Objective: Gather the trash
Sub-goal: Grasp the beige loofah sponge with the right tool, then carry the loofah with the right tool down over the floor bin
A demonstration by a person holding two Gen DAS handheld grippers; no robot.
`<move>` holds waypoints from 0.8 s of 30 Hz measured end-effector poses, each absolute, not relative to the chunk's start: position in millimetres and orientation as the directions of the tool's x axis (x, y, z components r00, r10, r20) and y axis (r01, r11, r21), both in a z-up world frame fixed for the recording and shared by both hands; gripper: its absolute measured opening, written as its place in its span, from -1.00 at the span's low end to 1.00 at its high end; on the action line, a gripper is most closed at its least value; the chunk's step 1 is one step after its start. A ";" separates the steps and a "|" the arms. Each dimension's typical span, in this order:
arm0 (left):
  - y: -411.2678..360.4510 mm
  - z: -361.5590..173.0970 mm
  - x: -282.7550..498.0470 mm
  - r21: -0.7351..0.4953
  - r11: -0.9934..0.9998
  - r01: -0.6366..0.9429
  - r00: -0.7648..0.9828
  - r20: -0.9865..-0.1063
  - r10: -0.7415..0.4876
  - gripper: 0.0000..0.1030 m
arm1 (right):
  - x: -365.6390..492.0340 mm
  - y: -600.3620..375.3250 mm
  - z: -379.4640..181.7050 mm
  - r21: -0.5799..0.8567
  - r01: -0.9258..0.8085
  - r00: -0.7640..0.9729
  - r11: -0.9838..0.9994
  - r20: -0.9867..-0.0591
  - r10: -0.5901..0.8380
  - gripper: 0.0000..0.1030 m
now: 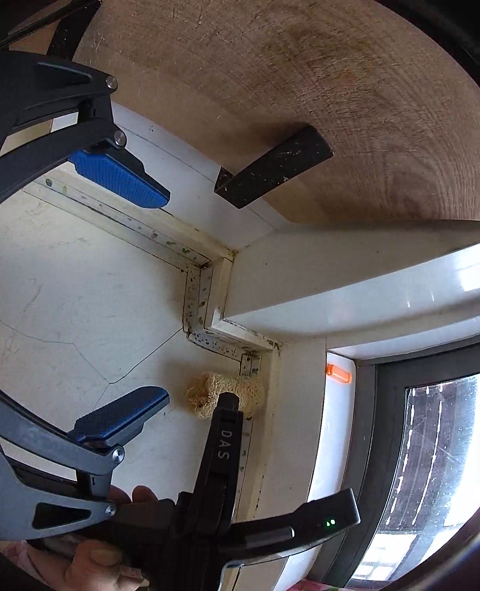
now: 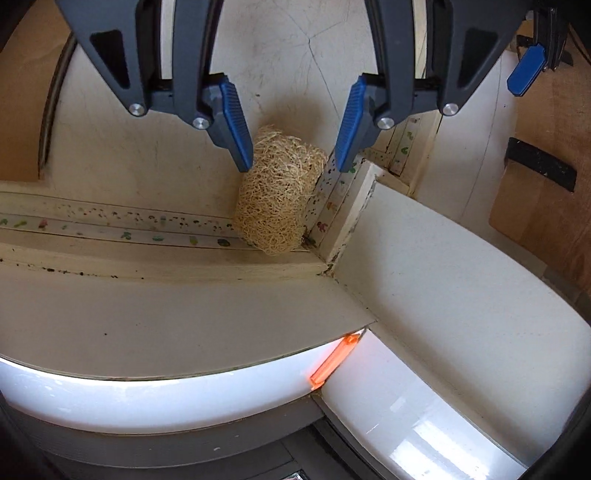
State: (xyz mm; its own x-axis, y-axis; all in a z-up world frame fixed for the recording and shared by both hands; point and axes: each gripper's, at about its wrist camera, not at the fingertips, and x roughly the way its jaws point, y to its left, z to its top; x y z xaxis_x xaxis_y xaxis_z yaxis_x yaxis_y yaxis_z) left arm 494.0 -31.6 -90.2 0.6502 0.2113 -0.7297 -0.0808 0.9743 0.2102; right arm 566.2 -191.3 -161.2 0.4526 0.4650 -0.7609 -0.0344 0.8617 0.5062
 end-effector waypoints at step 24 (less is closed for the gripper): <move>-29.6 -80.4 460.4 0.197 0.979 -0.048 0.646 -0.741 0.181 0.87 | 524.4 -188.0 -150.2 0.555 -0.049 0.426 0.831 -0.741 0.519 -0.44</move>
